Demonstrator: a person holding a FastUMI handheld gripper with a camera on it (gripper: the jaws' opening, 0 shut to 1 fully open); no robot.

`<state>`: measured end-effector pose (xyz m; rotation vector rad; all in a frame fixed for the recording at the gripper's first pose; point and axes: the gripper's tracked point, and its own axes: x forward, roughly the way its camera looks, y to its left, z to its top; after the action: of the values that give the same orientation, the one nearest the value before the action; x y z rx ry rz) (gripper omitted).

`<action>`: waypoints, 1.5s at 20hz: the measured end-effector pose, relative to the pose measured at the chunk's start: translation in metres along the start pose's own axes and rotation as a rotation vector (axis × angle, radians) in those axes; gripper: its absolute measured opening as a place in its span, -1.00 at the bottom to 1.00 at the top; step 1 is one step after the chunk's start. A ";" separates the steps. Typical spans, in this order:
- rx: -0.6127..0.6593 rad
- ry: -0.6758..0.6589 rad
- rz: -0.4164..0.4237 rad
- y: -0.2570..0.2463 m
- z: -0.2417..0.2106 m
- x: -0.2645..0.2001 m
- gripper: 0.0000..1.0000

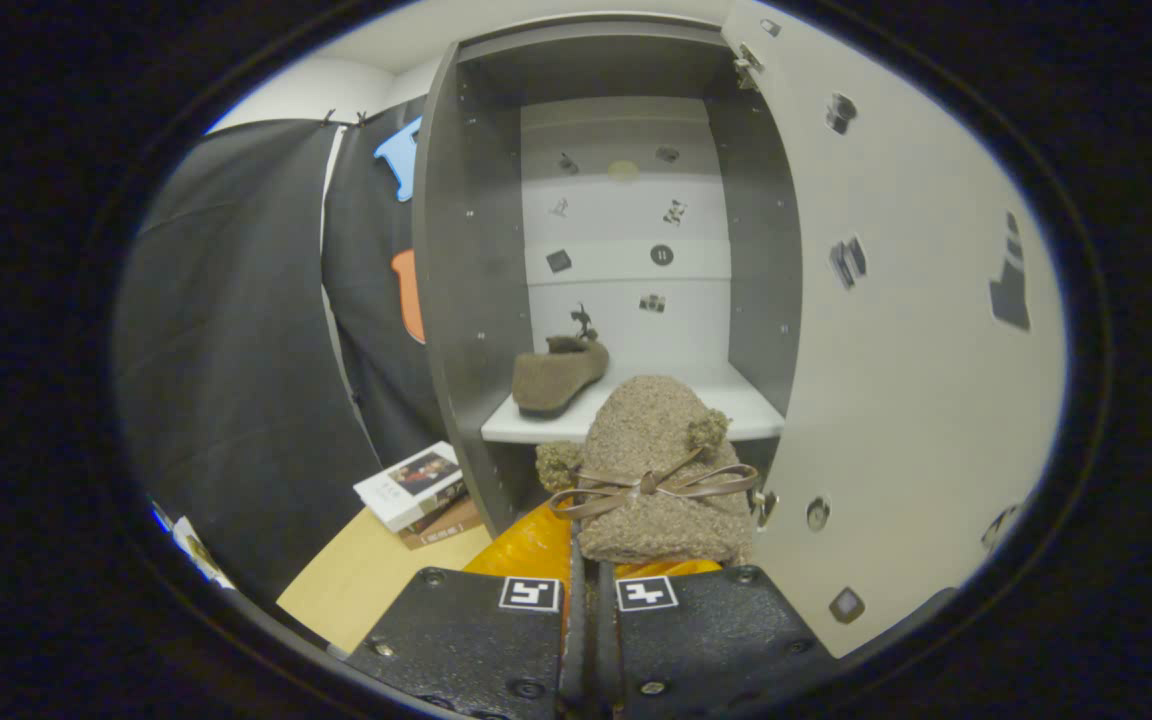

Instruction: Open the shoe cabinet door, grab the shoes and put them into the shoe cabinet, then close the shoe cabinet door.

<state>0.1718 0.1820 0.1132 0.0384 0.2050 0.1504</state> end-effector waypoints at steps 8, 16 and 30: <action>0.007 -0.101 -0.024 -0.005 0.093 0.110 -0.85; 0.003 -0.048 -0.086 -0.039 0.105 0.239 -0.85; 0.044 0.248 -0.143 -0.055 0.052 0.291 -0.59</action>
<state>0.4722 0.1709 0.1034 0.0488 0.4571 0.0071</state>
